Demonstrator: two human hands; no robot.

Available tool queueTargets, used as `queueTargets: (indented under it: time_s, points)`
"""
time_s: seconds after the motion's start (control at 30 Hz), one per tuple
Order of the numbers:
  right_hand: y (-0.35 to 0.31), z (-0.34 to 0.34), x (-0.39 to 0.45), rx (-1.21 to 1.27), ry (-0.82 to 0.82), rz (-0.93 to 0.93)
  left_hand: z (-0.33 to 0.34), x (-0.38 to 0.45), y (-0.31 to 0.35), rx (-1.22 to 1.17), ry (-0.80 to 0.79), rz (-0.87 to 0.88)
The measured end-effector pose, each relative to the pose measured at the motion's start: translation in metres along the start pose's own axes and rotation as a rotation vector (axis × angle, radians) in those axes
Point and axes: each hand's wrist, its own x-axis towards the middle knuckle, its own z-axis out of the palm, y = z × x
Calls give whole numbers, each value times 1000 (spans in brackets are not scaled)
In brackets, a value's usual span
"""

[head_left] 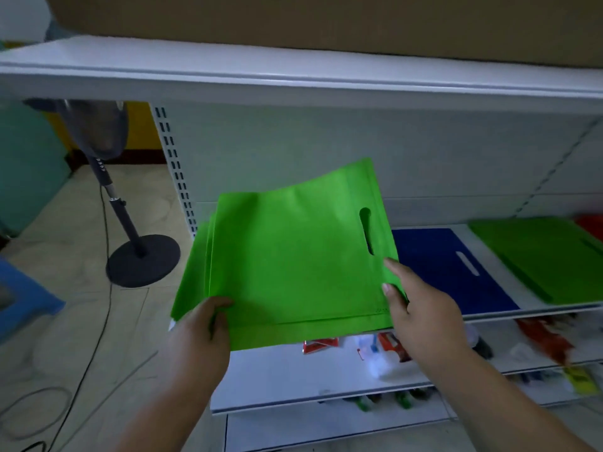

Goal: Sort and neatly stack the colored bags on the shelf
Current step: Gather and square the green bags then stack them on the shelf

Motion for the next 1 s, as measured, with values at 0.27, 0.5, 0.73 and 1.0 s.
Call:
queueTargets:
  time_s: [0.27,0.5,0.73,1.0]
  points:
    - [173,-111,-19,-44,154,143,128,-44,149,-78,-76,213]
    - [315,-194,-28,-67,242,276,235,-82,274,-155,-197,338]
    - [403,-220,2,-68,257,391,315,-67,352,-156,-304,402]
    - [492,-243,60,-23,133,342,380,-62,417,-63,-286,403]
